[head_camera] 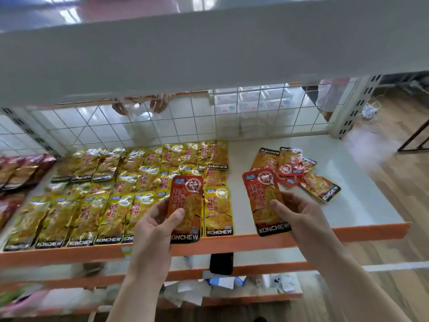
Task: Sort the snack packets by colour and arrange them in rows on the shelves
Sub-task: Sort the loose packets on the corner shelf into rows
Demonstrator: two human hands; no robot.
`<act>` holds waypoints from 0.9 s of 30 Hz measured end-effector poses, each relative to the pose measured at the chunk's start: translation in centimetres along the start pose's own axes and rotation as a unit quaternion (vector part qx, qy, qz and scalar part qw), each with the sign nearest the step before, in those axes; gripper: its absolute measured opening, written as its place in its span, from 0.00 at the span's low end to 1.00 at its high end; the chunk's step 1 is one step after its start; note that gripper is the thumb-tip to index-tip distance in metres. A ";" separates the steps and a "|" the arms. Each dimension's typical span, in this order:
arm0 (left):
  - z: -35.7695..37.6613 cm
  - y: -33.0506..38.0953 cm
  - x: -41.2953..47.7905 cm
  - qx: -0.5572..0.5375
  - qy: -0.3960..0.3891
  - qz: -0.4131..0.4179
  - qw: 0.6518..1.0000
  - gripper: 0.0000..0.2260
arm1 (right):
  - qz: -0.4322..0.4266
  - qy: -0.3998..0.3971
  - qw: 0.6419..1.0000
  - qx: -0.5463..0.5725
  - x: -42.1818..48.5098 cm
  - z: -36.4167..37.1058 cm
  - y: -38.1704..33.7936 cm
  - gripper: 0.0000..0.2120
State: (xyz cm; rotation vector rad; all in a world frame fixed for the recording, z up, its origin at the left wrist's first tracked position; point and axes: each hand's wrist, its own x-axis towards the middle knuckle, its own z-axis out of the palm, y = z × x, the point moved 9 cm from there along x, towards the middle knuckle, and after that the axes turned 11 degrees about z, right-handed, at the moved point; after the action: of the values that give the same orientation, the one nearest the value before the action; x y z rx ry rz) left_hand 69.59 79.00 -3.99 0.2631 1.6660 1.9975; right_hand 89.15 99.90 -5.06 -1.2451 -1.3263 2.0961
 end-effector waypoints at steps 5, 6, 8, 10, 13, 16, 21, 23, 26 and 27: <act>-4.3 1.2 0.4 0.005 0.011 0.013 1.000 0.13 | -0.005 0.005 1.000 -0.015 -1.3 4.3 0.8 0.09; -5.3 1.4 0.4 0.006 0.012 0.011 1.000 0.12 | 0.000 0.009 1.000 -0.018 -1.6 5.2 1.2 0.09; -7.6 1.5 0.6 0.007 0.016 0.004 1.000 0.12 | 0.006 0.020 1.000 -0.023 -1.9 7.0 2.1 0.10; -10.0 1.7 0.8 0.007 0.025 0.001 1.000 0.12 | 0.011 0.028 0.999 -0.024 -2.3 8.9 3.0 0.10; -13.3 2.4 1.2 0.007 0.025 0.002 1.000 0.11 | 0.009 0.023 0.999 -0.034 -3.1 12.1 4.1 0.09; -16.5 3.2 1.9 0.002 0.028 0.004 1.000 0.11 | 0.000 0.019 0.999 -0.038 -3.9 15.3 4.9 0.10; -21.6 4.9 2.8 0.020 0.036 0.019 0.999 0.11 | -0.019 0.020 0.999 -0.040 -5.2 19.9 6.4 0.10; -23.5 5.6 3.0 0.025 0.036 0.027 0.999 0.10 | -0.022 0.019 0.999 -0.039 -5.5 21.6 7.0 0.10; -25.9 6.4 3.0 0.022 0.043 0.033 0.998 0.10 | -0.021 0.015 0.999 -0.041 -5.8 24.0 8.0 0.11; -26.6 6.6 3.0 0.018 0.047 0.033 0.998 0.10 | -0.021 0.012 0.999 -0.044 -5.9 24.7 8.2 0.12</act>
State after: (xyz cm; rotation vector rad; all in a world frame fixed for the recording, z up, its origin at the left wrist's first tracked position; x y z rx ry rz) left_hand 52.98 57.02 -4.13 0.2430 1.7743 2.0589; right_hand 73.15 78.52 -5.08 -1.2623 -1.4359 2.0088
